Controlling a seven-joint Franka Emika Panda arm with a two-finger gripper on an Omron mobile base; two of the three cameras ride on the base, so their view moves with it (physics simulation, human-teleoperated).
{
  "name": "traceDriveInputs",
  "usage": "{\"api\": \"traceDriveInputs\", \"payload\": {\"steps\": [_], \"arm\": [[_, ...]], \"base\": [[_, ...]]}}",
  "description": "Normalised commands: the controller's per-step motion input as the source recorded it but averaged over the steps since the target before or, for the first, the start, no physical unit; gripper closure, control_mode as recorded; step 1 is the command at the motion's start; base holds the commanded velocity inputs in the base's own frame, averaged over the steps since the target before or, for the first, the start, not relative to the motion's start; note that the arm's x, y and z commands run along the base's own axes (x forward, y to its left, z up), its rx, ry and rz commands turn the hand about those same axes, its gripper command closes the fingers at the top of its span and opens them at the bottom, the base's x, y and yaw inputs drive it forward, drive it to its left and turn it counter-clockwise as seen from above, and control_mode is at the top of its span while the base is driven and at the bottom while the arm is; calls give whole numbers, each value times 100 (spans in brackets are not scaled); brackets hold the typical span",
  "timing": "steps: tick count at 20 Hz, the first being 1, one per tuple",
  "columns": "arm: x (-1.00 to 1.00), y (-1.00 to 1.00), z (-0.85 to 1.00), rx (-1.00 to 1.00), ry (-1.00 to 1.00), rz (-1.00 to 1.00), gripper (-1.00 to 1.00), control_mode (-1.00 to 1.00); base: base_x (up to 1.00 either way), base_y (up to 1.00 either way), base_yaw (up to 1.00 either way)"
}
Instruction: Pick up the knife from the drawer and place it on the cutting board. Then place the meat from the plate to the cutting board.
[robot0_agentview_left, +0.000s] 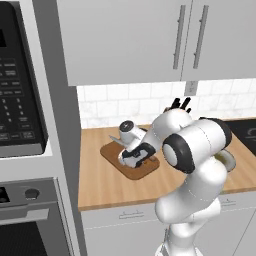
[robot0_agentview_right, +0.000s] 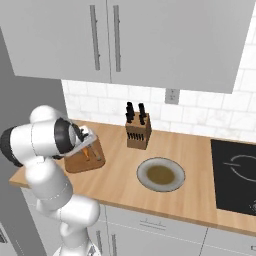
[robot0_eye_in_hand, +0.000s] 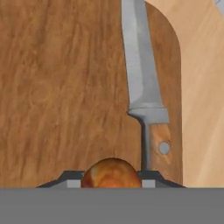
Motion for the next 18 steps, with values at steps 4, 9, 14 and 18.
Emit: {"api": "traceDriveInputs", "payload": {"steps": [4,9,14,18], "arm": [[23,7,-10,0,0,0,-100,-100],[-1,0,6,0,0,0,-100,-100],[-41,-8,44,0,0,0,-100,-100],[-61,-13,61,0,0,0,-100,-100]], "base": [[0,0,0],[0,0,0],[0,0,0],[0,0,0]]}}
